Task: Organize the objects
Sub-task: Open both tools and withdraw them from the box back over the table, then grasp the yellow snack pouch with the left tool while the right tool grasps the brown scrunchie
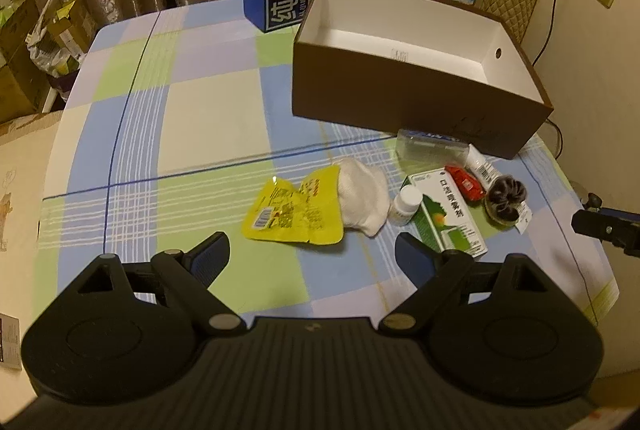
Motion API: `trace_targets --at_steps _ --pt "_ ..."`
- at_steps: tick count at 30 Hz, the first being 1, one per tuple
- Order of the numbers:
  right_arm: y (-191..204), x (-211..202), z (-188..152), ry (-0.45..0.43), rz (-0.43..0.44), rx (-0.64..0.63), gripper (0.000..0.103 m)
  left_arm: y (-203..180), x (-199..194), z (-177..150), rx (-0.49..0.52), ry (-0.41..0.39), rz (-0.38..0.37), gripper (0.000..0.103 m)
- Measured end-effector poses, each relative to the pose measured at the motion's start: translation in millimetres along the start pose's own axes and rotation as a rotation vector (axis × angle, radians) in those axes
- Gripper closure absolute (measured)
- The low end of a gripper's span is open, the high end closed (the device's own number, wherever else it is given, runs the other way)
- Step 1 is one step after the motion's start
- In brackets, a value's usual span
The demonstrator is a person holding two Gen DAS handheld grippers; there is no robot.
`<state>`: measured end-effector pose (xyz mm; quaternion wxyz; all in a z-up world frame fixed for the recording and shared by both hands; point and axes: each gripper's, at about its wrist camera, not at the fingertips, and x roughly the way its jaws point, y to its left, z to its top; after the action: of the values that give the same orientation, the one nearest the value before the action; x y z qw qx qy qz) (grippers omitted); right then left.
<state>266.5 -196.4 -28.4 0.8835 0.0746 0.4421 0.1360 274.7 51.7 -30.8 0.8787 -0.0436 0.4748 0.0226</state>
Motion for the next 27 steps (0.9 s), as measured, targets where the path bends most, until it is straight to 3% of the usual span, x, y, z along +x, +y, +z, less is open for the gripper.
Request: trace_targets --at_steps 14,27 --pt "-6 22 -10 0.062 -0.028 0.002 0.03 12 23 -7 0.003 0.026 0.001 0.016" --pt "-27 31 -15 0.093 -0.085 0.077 0.03 -2 86 -43 0.29 -0.077 0.129 0.019"
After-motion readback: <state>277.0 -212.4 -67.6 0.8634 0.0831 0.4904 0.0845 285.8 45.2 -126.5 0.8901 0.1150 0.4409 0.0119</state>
